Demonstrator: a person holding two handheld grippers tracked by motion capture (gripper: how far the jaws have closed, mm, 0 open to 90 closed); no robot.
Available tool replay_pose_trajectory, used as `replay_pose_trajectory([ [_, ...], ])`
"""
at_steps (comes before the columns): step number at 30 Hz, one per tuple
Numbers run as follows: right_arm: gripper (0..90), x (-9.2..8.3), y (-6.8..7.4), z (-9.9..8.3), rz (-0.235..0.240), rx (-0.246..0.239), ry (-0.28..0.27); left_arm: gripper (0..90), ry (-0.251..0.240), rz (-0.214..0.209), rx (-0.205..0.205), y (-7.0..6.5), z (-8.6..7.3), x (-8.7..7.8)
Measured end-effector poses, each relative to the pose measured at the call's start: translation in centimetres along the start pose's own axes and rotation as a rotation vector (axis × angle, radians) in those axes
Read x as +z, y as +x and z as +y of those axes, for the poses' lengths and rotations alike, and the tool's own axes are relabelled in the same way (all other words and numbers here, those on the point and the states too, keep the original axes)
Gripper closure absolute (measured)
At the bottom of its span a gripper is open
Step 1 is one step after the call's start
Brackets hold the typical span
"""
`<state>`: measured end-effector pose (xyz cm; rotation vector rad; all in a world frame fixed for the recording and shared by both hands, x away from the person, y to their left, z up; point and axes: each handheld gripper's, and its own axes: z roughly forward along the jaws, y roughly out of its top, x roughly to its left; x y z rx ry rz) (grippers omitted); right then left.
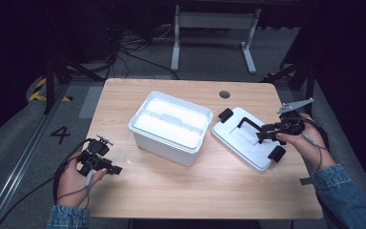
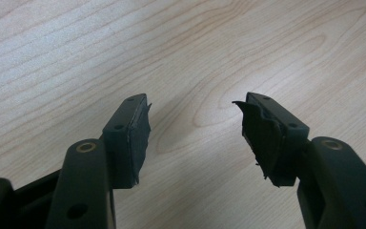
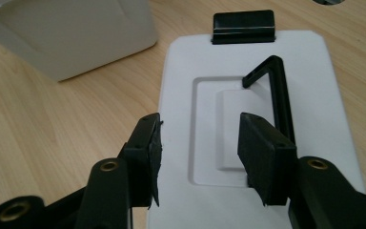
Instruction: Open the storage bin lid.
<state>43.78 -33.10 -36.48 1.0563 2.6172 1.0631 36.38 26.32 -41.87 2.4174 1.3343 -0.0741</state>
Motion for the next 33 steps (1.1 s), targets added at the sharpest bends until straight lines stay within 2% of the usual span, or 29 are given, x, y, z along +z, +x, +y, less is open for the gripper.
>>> replay_pose_trajectory([
  [5,50.9,-0.4,2.0,-0.8,0.028,-0.033,-0.002,43.0,0.000,0.003,-0.002,-0.2,-0.2,0.0],
  [7,51.0,-0.4,2.3,-1.0,0.032,-0.037,-0.002,43.0,0.001,0.001,-0.004,-0.2,-0.2,0.0],
  [10,50.6,-0.2,3.5,-1.7,0.051,-0.051,-0.002,43.0,0.000,0.008,-0.002,-0.1,-0.2,-0.1],
  [13,50.3,0.0,4.3,-2.2,0.061,-0.067,0.005,43.0,-0.002,0.004,-0.009,-0.3,-0.1,-0.1],
  [22,49.9,1.7,6.9,-4.2,0.096,-0.090,0.013,43.0,0.005,0.003,0.003,-0.4,0.0,0.1],
  [33,49.4,4.1,8.0,-6.0,0.128,-0.091,0.013,43.0,0.007,0.005,0.010,-0.4,0.3,0.3],
])
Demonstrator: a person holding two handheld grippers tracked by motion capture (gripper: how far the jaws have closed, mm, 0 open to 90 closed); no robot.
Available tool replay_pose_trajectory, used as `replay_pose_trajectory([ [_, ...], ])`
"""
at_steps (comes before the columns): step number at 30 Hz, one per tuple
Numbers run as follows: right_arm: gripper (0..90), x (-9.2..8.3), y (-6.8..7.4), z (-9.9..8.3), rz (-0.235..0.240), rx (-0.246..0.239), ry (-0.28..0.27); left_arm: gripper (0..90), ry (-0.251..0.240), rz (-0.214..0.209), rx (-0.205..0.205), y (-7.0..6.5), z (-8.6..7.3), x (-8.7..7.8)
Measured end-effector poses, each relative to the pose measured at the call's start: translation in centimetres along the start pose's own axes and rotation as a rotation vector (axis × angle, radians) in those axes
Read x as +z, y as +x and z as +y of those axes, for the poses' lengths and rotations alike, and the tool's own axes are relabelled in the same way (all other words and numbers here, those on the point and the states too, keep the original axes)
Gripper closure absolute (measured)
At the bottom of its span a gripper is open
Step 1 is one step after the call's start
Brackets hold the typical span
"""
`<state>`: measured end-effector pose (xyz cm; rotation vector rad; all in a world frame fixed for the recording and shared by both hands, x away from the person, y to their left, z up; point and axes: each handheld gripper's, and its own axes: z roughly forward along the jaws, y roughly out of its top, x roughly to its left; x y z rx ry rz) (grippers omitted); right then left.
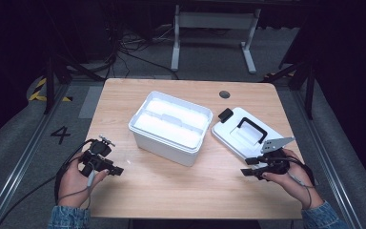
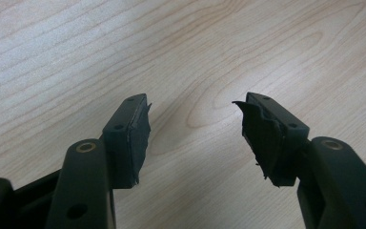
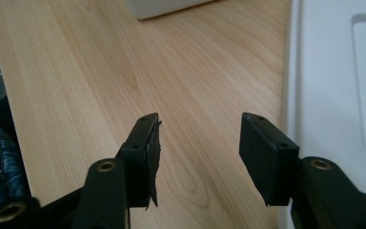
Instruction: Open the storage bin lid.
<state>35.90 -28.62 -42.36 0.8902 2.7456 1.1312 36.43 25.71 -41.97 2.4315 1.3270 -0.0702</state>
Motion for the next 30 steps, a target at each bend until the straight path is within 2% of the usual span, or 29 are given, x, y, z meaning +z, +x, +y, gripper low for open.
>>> replay_pose_trajectory([
  [3,49.0,0.4,0.3,-0.2,-0.013,-0.013,0.020,43.0,0.003,-0.003,0.007,-0.1,0.1,0.0],
  [6,48.7,1.3,0.6,-0.4,0.013,-0.005,0.025,43.0,0.001,-0.005,0.008,-0.1,0.2,-0.1],
  [14,48.3,3.0,1.1,-1.0,-0.005,-0.037,0.078,43.0,0.007,-0.010,0.008,-0.1,0.3,0.1],
  [24,44.4,4.7,1.2,-1.7,-0.062,-0.095,0.015,43.0,0.013,-0.014,0.019,-0.2,0.6,0.5],
  [30,43.5,4.9,1.1,-1.9,-0.071,-0.099,0.000,42.9,0.014,-0.011,0.018,-0.1,0.6,0.5],
])
